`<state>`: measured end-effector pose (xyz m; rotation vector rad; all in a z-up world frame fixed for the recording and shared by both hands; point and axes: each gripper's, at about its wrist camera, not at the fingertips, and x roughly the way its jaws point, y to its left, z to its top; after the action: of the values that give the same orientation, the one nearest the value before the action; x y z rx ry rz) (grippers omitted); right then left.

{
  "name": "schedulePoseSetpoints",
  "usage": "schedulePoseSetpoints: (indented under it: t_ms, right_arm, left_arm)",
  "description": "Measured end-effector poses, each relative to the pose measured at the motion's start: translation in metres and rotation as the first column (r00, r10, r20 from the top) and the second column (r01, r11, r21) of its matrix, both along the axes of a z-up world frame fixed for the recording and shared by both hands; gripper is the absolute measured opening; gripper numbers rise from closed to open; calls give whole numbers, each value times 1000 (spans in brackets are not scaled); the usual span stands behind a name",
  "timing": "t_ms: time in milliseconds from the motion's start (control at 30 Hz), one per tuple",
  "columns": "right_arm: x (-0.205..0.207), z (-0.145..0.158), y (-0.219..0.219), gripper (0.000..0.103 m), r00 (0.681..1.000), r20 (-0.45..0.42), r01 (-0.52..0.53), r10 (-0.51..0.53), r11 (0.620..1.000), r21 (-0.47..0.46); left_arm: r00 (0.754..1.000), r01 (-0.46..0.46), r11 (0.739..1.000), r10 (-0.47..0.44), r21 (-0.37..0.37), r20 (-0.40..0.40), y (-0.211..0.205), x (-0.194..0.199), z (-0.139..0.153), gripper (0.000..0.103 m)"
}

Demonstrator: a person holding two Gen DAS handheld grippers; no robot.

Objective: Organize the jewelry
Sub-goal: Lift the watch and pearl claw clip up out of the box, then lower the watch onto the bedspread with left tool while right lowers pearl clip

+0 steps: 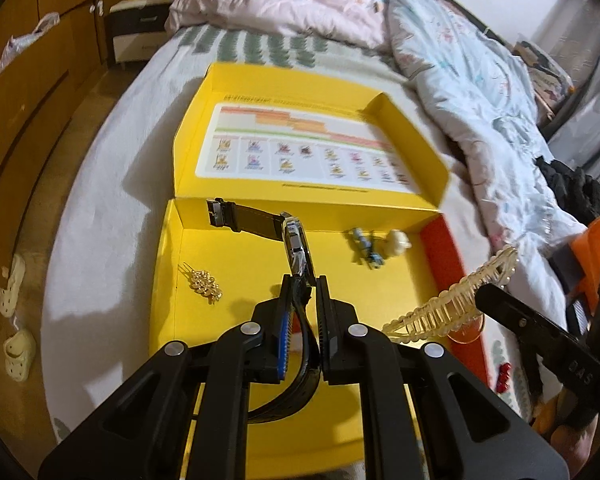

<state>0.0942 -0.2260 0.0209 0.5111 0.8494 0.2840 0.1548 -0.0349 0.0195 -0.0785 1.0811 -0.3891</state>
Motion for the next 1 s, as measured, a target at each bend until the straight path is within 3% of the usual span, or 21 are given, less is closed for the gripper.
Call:
schedulePoseSetpoints:
  t_ms: [300,500,767,1000]
  right_arm:
    - [-77,43,-52,11,995,71,65,-63,998,-20]
    - [-118,32,-95,11,991,40,129,-127,991,-42]
    - [-131,-20,-136,11,983,-73,168,-168,986,-18]
    - [-120,-42,-149,11,977,-123,173,-172,985,-4]
  left_arm:
    - [994,106,994,-105,-10,40,-11,-71,46,11]
    - [979,202,979,-202,-20,26,-23,-134,48,11]
    - [942,320,945,-324,-65,-80,-43,-203,0,11]
    - [909,373,927,-373,-38,-185,-57,-235,-54,11]
